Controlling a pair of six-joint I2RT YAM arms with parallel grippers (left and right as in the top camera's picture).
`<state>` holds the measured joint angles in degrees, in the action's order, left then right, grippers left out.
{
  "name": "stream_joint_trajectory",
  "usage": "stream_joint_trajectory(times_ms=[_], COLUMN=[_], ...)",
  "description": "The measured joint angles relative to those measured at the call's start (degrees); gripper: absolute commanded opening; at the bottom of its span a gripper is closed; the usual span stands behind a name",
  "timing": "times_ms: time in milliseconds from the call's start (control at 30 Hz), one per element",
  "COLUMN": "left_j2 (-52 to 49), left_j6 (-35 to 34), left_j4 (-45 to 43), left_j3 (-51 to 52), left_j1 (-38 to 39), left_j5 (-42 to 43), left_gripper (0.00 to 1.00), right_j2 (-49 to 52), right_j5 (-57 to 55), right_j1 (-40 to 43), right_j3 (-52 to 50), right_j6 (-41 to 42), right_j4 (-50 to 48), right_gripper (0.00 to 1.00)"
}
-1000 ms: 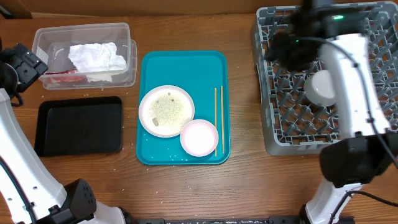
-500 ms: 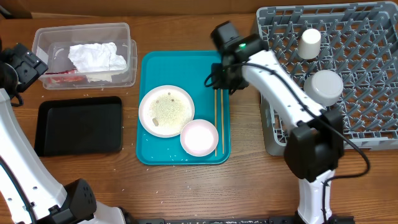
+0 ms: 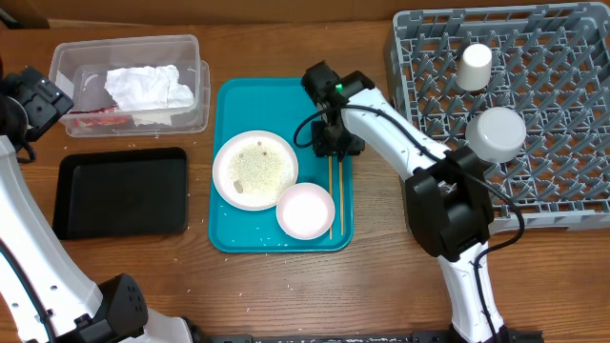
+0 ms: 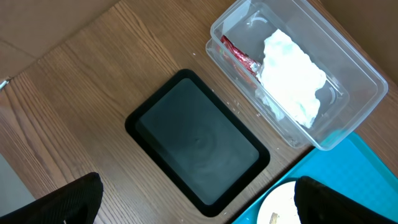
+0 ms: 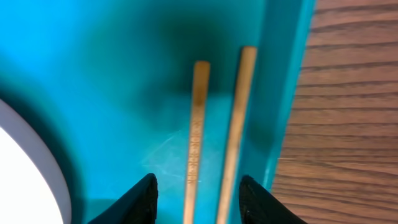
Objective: Sort waste into correct bins and load items into the dishwasher
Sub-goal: 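Lower the right gripper over the wooden chopsticks to grasp them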
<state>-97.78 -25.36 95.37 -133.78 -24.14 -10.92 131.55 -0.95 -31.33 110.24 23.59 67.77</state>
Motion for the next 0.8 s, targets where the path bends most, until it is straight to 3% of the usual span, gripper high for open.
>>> stream_joint_trajectory(times_ms=[100, 800], left_j2=[0.00, 0.00], left_j6=[0.00, 0.00], left_j4=[0.00, 0.00], left_j3=[0.00, 0.00], left_j1=[0.00, 0.00], left_j5=[0.00, 0.00], left_gripper=[1.00, 1.00], right_j2=[0.37, 0.66], right_j5=[0.28, -2.89], right_j1=[-0.63, -2.12], right_j3=[0.00, -2.69], right_j6=[0.17, 0.20], right_j4=[-0.26, -4.70], right_gripper=[0.36, 0.36])
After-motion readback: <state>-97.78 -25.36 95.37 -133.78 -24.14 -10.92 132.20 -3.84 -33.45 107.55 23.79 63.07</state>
